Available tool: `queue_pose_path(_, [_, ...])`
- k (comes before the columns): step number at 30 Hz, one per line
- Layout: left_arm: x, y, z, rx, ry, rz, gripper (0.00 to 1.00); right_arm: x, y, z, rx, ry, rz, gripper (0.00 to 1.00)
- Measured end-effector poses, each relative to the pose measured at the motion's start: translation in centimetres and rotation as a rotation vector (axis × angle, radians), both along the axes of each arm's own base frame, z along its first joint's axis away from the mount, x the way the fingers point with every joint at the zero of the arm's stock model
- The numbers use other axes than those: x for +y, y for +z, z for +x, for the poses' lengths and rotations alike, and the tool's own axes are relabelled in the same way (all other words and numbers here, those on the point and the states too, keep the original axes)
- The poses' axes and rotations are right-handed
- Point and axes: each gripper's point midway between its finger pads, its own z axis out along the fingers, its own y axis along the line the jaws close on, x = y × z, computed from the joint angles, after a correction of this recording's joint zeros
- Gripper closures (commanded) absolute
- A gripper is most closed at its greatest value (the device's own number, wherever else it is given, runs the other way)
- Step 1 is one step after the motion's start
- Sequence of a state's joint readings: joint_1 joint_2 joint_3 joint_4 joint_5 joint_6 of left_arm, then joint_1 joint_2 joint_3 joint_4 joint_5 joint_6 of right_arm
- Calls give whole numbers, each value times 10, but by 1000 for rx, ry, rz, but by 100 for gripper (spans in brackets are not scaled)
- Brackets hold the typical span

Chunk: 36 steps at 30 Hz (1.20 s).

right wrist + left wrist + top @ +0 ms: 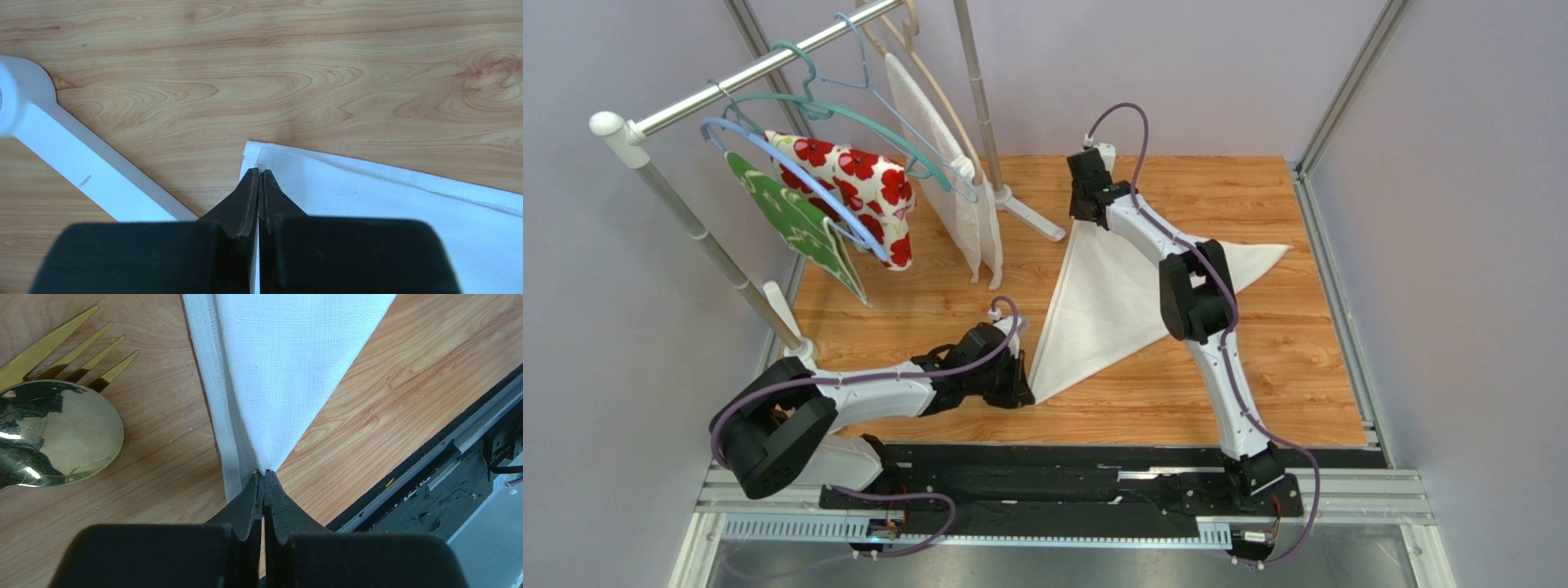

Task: Fold the napkin, place the utensils inside, and roll it up
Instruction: Fold the napkin

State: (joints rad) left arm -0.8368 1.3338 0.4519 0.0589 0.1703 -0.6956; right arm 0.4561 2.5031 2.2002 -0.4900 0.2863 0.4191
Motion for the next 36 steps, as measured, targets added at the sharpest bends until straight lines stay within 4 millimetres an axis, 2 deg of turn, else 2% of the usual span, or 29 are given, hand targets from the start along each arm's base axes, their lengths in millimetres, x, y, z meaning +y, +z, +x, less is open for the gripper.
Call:
queue_pose_path(7, [-2, 0, 0, 3, -2, -6, 100, 5, -2, -1, -1, 8, 1, 100])
queue_pose_path(14, [-2, 0, 0, 5, -4, -8, 100, 10, -12, 3, 2, 15, 7, 100])
queue_pose_path(23, [-3, 0, -1, 7, -4, -12, 100, 22, -12, 4, -6, 38, 25, 100])
queue_pose_path(24, [-3, 0, -1, 8, -3, -12, 100, 23, -11, 4, -7, 40, 28, 99])
queue_pose_path(25, [-3, 0, -1, 9, -1, -13, 98, 24, -11, 4, -8, 44, 31, 92])
queue_pose_path(26, [-3, 0, -1, 11, 0, -14, 86, 25, -10, 5, -9, 47, 36, 85])
queue_pose_path(27, [-3, 0, -1, 12, 2, -14, 80, 26, -9, 4, -8, 49, 40, 79])
queue_pose_path(28, [-2, 1, -1, 12, 3, -15, 75, 27, -9, 4, -8, 50, 46, 66])
queue_pose_path(29, [-2, 2, -2, 13, 7, -20, 59, 28, -9, 4, -6, 55, 51, 60])
queue_pose_path(30, [-1, 3, -3, 13, 10, -23, 51, 30, -9, 4, -3, 56, 58, 55])
queue_pose_path(31, [0, 7, -4, 10, 16, -30, 45, 30, -10, 3, -1, 60, 62, 46])
queue_pose_path(32, [1, 10, -4, 4, 19, -37, 34, 32, -10, 3, -1, 67, 66, 42])
queue_pose_path(34, [2, 20, -4, -17, 25, -53, 27, 31, -11, 2, 2, 77, 79, 36])
queue_pose_path(36, [5, 32, -2, -45, 39, -66, 21, 30, -8, -1, 13, 90, 91, 34])
